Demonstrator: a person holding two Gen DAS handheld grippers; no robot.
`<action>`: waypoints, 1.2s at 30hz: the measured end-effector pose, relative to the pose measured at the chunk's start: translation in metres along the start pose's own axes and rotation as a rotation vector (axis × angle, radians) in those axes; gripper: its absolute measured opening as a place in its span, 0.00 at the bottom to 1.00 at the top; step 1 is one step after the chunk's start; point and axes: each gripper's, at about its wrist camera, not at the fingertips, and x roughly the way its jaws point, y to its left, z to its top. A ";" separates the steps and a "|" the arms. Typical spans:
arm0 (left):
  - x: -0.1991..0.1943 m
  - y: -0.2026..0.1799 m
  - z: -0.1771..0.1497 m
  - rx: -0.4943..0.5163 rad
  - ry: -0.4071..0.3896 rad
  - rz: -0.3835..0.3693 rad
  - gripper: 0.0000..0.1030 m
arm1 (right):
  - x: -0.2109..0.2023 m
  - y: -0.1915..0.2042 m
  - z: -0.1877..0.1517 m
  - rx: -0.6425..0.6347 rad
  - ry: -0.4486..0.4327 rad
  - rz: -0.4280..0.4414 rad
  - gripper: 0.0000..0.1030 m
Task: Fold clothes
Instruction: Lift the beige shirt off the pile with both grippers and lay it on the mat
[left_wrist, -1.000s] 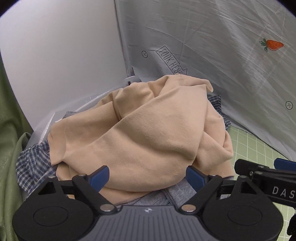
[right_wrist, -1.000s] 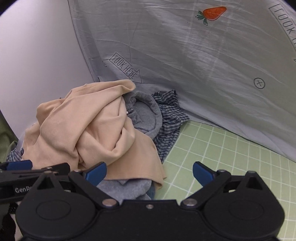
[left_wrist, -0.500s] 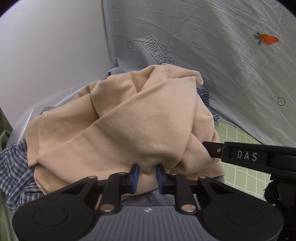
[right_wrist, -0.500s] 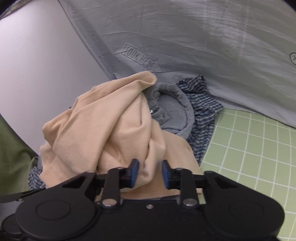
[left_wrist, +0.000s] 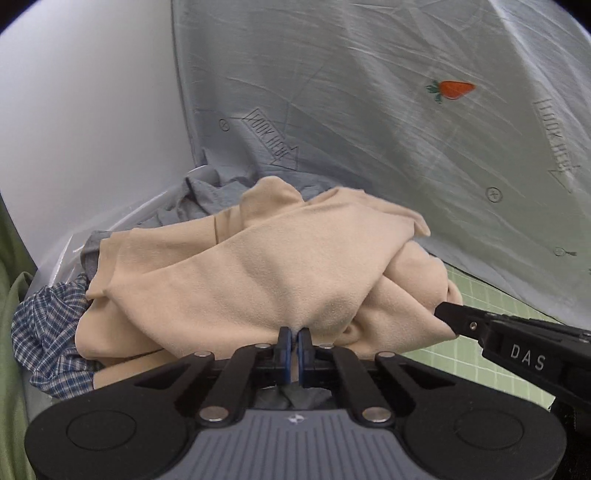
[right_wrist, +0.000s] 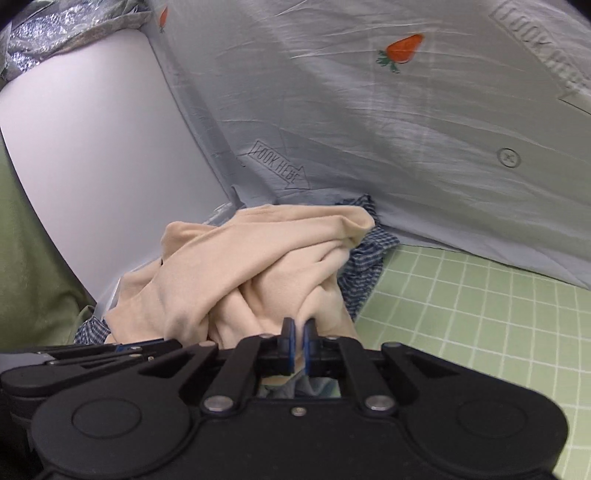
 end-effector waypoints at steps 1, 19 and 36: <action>-0.008 -0.010 -0.005 0.011 0.000 -0.020 0.03 | -0.013 -0.008 -0.007 0.015 -0.005 -0.016 0.04; -0.106 -0.220 -0.132 0.083 0.131 -0.289 0.03 | -0.279 -0.229 -0.140 0.161 -0.087 -0.528 0.04; -0.060 -0.166 -0.109 -0.111 0.112 0.083 0.21 | -0.315 -0.330 -0.149 0.354 -0.180 -0.603 0.45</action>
